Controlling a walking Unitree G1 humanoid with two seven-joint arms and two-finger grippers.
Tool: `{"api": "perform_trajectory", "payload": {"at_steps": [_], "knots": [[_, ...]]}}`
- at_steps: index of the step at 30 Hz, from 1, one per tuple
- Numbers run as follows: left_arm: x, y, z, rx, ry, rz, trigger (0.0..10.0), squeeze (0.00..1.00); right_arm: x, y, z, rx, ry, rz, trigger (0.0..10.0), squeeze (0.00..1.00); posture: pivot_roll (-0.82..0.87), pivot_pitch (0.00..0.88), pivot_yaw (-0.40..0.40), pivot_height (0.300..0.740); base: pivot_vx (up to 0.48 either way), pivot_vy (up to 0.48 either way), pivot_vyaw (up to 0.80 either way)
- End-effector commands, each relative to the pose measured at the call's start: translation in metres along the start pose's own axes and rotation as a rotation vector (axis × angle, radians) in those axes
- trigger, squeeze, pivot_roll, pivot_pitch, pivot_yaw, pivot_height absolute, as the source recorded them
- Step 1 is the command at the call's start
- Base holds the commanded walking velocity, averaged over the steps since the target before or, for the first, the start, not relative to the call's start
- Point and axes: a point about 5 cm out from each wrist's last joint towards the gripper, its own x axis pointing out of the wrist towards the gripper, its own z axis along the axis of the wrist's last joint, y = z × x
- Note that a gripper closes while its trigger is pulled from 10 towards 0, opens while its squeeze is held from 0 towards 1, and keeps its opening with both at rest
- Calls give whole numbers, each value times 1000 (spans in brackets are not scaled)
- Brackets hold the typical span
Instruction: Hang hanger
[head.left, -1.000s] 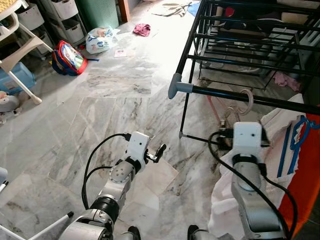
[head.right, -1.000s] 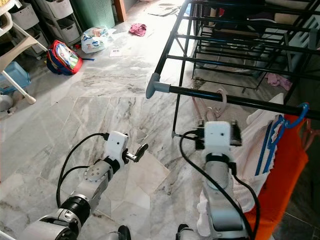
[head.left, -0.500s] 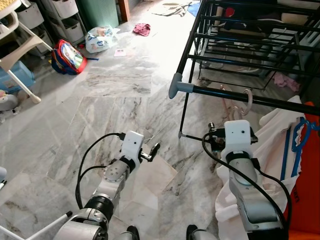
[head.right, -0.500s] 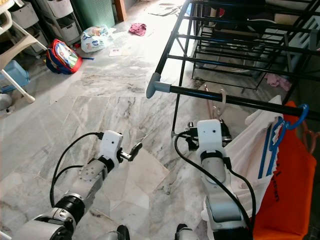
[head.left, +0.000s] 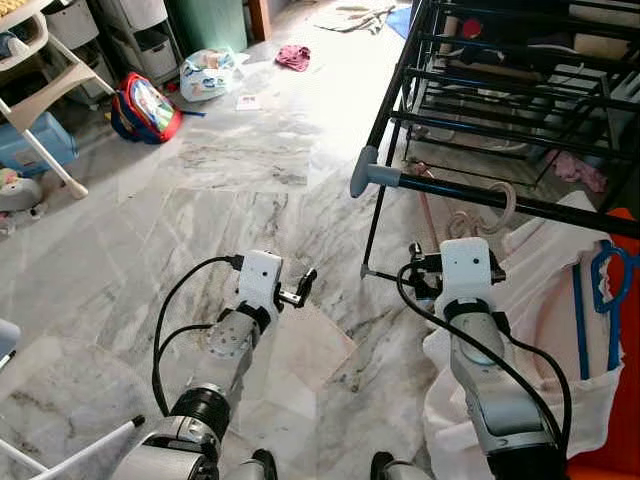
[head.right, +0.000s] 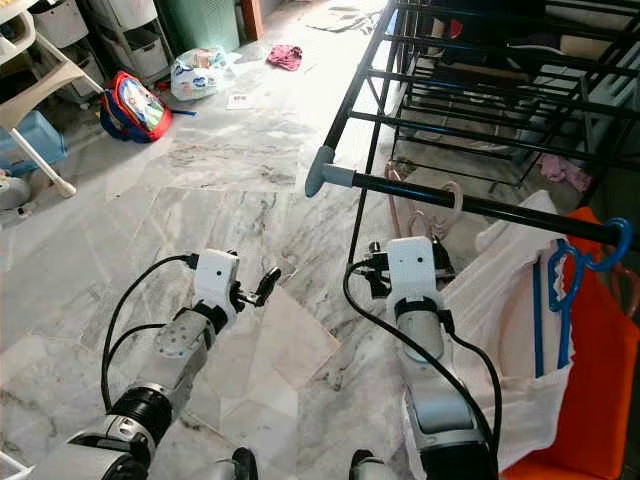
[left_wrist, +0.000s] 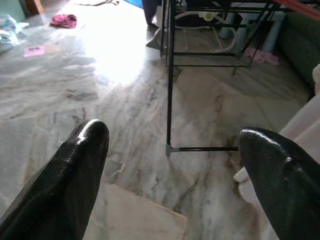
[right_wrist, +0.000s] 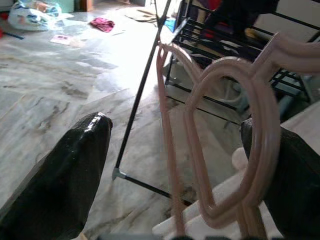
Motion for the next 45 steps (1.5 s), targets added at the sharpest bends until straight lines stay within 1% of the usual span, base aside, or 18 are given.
{"api": "perform_trajectory", "payload": {"at_steps": [1,3,9,13,21,27,37,39,40,42,45], "knots": [[0,1,0,-4,14,-16,10000,0,1,1,3,2,-16,-10,10000,1000,-59,169,33,740,0,0,-638],[2,2,1,-7,19,-7,10000,0,3,3,2,-10,-19,1,10000,1000,-59,168,40,740,0,0,-759],[1,3,1,-1,23,-15,10000,0,6,1,1,-2,-17,-13,10000,1000,-58,163,45,740,0,135,-734],[1,4,2,9,23,-29,10000,0,8,3,5,-6,-32,-11,10000,1000,-53,161,54,740,0,69,0],[0,6,1,17,29,-31,10000,0,9,10,6,-11,-41,1,10000,1000,-46,157,56,740,0,270,0],[-1,5,-1,27,34,-40,10000,0,7,10,5,-23,-46,6,10000,1000,-46,157,61,740,0,87,0],[0,3,-1,37,38,-57,10000,0,4,0,-4,-57,-2,-86,10000,1000,-51,162,71,740,0,0,0],[0,1,-1,42,39,-70,10000,0,5,-7,-5,-71,9,-141,10000,992,-52,161,75,740,0,0,0],[0,1,-1,43,39,-72,10000,0,6,-10,-5,-60,7,-159,10000,980,-52,161,76,740,0,0,0],[0,0,-1,43,38,-77,10000,0,7,-12,-3,-80,-2,-171,10000,945,-52,160,77,740,0,0,0],[0,0,0,44,37,-80,10000,0,5,-17,-1,-95,-21,-199,10000,933,-51,159,78,740,0,0,0]]}}
